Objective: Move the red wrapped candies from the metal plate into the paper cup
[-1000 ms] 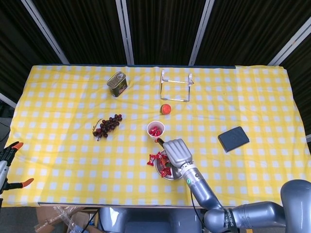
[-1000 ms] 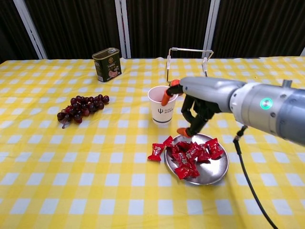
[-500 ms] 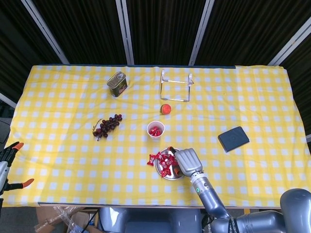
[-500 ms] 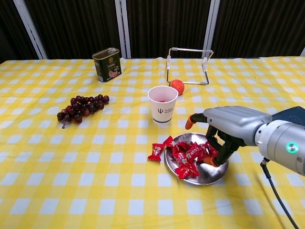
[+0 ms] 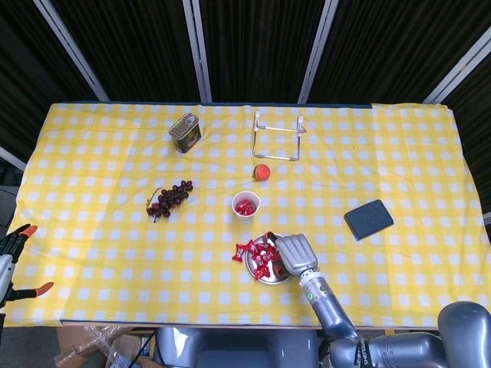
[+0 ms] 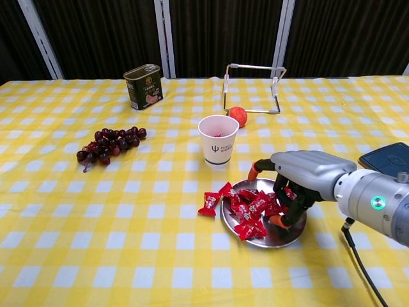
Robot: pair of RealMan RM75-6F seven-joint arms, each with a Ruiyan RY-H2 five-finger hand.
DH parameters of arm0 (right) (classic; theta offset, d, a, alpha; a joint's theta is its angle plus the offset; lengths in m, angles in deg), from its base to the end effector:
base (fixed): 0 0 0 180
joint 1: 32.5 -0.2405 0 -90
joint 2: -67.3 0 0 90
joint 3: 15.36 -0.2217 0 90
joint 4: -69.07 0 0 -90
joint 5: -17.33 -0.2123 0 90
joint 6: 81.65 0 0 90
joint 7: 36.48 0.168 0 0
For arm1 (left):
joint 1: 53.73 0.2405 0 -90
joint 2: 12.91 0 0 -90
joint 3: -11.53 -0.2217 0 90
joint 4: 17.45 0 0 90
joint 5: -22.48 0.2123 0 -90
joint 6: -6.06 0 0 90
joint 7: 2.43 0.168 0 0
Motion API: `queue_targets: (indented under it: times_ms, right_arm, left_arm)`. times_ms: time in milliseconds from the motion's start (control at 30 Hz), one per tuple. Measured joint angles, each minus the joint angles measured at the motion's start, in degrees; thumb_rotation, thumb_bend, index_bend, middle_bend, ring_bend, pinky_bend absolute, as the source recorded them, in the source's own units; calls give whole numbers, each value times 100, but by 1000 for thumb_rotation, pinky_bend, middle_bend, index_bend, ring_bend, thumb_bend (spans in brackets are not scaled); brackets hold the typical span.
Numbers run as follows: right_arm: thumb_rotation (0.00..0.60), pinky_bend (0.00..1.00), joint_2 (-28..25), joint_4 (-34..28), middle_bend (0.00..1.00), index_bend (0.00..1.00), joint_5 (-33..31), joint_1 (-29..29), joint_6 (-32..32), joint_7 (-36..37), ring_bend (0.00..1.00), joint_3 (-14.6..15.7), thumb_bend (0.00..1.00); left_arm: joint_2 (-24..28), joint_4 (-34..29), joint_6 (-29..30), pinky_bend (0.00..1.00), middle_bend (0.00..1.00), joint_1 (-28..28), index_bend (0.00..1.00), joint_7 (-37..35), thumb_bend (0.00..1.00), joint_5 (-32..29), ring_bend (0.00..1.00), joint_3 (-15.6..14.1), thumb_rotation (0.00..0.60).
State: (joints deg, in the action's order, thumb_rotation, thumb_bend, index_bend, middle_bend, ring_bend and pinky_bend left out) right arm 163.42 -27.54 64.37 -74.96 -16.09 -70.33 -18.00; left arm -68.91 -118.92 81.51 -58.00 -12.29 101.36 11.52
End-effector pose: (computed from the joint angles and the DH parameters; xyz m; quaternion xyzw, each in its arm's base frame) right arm -0.1077 -0.2683 -0.0756 0.7385 -0.4575 0.3001 0.3941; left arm -0.2976 0.1822 0.1414 -0.5433 -0.5339 -0.3525 0.5435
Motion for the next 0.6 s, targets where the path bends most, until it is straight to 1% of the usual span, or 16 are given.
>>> queue_targets:
  times_ms: [100,167,333,400,500,600]
  right_arm:
    - [600,1000,64,110,777,355,34,21,-74,51,915,-18,347]
    - [600,1000,108,188,777,410,67,37,-118,98,915,-35,380]
    - [600,1000,191,342,777,572,197,90,-193,260,915,-84,515]
    - [600,1000,219,398,777,618,249,110,-220,327,915,-104,552]
    - [600,1000,256,485,777,657,320,140,-275,403,915,-132,580]
    - [600,1000,276,526,777,668,358,158,-318,446,915,-167,587]
  left_arm:
    - [3,-3,-7,0,0,-2,0,-2,50,-11,0,2,600]
    - [7,-5,-18,0,0,-4,0,-6,50,-20,0,4,600]
    - [11,-7,-38,0,0,-11,0,-15,51,-32,0,5,600]
    - [14,-9,-49,0,0,-15,0,-20,51,-43,0,9,600]
    - [17,-11,-59,0,0,-18,0,-23,51,-57,0,12,600]
    - [20,-14,-66,0,0,-21,0,-22,50,-67,0,15,600]
